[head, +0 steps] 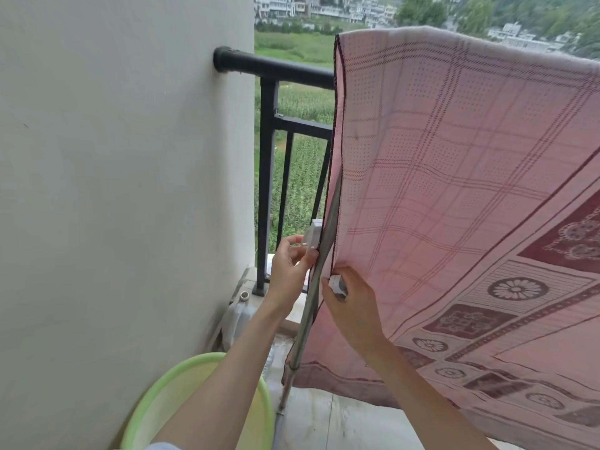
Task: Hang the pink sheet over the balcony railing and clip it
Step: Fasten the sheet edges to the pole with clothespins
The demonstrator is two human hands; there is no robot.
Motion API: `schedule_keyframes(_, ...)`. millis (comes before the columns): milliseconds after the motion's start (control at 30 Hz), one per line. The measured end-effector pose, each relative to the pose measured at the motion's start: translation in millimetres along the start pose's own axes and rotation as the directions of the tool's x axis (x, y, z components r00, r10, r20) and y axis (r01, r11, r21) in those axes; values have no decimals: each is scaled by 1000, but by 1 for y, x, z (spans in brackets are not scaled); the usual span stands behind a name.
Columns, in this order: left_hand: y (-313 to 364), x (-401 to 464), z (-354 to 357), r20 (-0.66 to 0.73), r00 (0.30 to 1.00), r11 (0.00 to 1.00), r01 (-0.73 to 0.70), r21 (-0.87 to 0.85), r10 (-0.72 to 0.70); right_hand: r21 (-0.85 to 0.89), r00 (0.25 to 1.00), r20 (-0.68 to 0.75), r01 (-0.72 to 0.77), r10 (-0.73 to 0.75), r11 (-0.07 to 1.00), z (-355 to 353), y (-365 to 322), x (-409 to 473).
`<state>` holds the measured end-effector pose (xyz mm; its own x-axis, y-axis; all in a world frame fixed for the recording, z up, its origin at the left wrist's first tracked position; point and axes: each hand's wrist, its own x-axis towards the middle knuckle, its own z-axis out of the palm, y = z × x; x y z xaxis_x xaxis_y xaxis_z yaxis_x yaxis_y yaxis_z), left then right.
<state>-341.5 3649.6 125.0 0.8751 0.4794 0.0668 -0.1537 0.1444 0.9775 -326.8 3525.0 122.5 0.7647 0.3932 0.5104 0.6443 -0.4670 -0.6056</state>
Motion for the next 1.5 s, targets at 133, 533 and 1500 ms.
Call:
schedule_keyframes(133,0,0,1,-36,999,999,13,50,-11,7,999,-30,-44,44,999,2,-5,-2)
schedule_keyframes(533,2,15,-16,78,996,999,49,-17,-47,68,997,-32,-62,65,996,12,-15,5)
schedule_keyframes(1500,-22,4,-3,126,986,890,154,-429,-110,382,961,82,-275,264,882,18,-11,2)
